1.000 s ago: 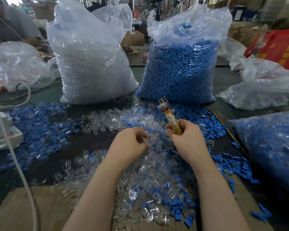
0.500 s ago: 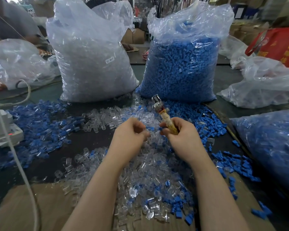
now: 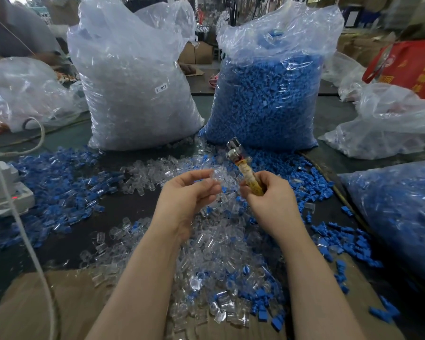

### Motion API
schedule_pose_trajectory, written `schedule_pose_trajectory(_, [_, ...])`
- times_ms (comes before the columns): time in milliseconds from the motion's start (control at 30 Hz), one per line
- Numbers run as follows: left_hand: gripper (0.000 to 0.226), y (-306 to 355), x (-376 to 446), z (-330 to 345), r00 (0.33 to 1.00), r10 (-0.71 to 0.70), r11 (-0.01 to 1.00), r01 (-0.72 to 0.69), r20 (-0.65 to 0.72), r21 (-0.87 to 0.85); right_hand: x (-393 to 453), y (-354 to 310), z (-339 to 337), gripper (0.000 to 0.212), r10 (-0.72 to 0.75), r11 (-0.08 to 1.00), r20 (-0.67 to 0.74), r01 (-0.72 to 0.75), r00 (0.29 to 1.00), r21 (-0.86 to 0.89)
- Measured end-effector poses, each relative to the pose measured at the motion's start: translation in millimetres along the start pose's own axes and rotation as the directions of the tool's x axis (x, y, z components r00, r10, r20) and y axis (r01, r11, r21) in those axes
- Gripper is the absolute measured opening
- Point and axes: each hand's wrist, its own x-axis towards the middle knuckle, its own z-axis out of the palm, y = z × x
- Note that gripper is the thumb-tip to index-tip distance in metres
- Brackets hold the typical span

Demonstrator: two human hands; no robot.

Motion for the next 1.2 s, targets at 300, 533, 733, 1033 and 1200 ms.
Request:
schedule_pose_trajectory(300, [0.015, 4, 4, -14, 0.993, 0.069, 0.996, -0.063, -0.091, 0.063, 2, 2, -4, 0.014, 0.103, 0.981, -0.008, -0.103, 0.995, -0.164])
schedule_pose_trajectory(533, [0.017, 3, 5, -15, 0.979, 0.139, 0.963, -0.098, -0.149, 0.253, -3, 7, -15, 0.026, 0.305, 0.788, -0.150, -0.337, 0.941, -0.515])
schedule_pose_trajectory(733, [0.020, 1, 4, -15, 0.977, 0.160, 0.945, -0.111, -0.139, 0.307, -2, 5, -13, 0.022, 0.352, 0.740, -0.088, -0.335, 0.932, -0.584])
schedule_pose_trajectory(1033, [0.016, 3, 3, -16, 0.981, 0.156, 0.954, -0.119, -0.117, 0.275, 3, 13, -23, 0.016, 0.309, 0.837, 0.019, -0.263, 0.951, -0.481])
schedule_pose_trajectory(1200, [0.016, 2, 4, -15, 0.983, 0.145, 0.959, -0.111, -0.112, 0.263, 3, 7, -30, 0.020, 0.286, 0.874, 0.271, -0.134, 0.919, -0.468])
